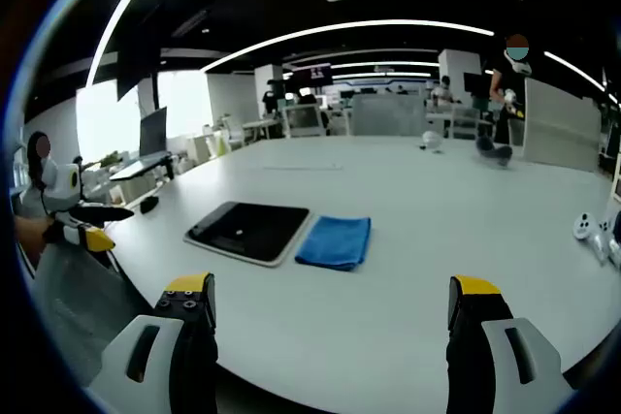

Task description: Wipe the mirror surface with the cleaning cloth until all visible marks leave the cleaned area.

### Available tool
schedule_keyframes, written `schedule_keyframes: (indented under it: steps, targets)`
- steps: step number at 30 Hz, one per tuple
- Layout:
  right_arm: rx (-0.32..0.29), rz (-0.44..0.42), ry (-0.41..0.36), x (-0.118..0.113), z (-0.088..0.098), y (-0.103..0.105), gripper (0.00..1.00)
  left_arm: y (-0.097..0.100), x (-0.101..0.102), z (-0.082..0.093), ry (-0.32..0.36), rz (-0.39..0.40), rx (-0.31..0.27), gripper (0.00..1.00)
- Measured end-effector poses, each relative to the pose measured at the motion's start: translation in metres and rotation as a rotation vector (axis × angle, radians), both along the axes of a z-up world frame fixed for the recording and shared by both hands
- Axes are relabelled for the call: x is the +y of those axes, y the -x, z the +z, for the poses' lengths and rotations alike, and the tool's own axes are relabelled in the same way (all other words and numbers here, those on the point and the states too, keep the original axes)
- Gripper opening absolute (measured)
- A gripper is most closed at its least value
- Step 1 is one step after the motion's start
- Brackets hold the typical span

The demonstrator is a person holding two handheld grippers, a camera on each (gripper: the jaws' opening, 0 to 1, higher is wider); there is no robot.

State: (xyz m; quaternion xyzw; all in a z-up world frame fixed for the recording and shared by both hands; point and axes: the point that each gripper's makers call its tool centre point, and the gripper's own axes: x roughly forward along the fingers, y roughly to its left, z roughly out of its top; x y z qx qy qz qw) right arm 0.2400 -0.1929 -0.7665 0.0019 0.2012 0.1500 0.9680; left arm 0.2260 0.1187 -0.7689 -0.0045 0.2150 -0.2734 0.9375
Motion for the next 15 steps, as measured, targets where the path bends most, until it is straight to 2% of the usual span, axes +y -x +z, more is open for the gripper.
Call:
schedule_keyframes:
  steps: [15]
  targets:
    - [0.012, 0.014, -0.017, 0.0028, -0.0013, -0.0007, 1.0, -0.002, 0.0013, 0.0027, 0.02, 0.022, -0.004, 0.99]
